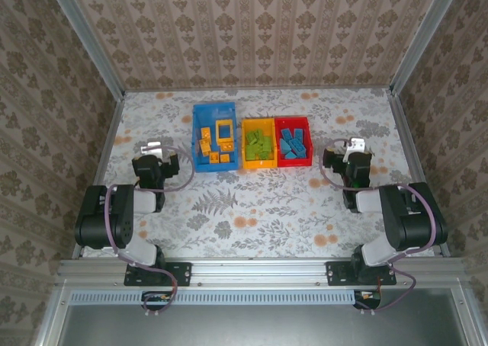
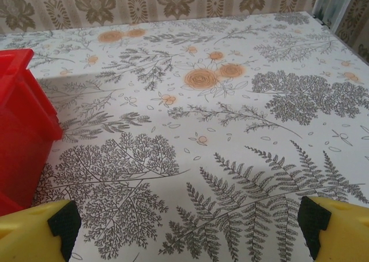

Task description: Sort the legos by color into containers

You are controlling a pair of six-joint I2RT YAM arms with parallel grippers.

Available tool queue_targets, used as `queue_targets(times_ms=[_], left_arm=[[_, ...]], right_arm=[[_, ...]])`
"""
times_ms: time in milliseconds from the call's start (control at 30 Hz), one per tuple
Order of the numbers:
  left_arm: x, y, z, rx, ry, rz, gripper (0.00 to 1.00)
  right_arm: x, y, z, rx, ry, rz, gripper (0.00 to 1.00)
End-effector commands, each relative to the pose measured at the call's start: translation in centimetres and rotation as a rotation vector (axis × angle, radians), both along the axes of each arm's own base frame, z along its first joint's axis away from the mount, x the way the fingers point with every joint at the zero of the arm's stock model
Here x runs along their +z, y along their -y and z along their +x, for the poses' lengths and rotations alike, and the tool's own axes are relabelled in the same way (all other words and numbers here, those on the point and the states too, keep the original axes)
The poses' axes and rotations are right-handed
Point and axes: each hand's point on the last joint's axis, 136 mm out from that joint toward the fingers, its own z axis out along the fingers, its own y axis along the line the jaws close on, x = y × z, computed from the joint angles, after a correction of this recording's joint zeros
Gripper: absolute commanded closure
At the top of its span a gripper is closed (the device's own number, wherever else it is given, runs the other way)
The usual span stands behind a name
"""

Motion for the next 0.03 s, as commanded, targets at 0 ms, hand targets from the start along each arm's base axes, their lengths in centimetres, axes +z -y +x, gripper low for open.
queue_targets(times_ms=[0], left_arm=[[1.62,0.03,0.84,-0.011,0.053,0.008,0.0]], right_arm=[[1.05,-0.89,0.36,0.05,0.048,-0.017,0.0]])
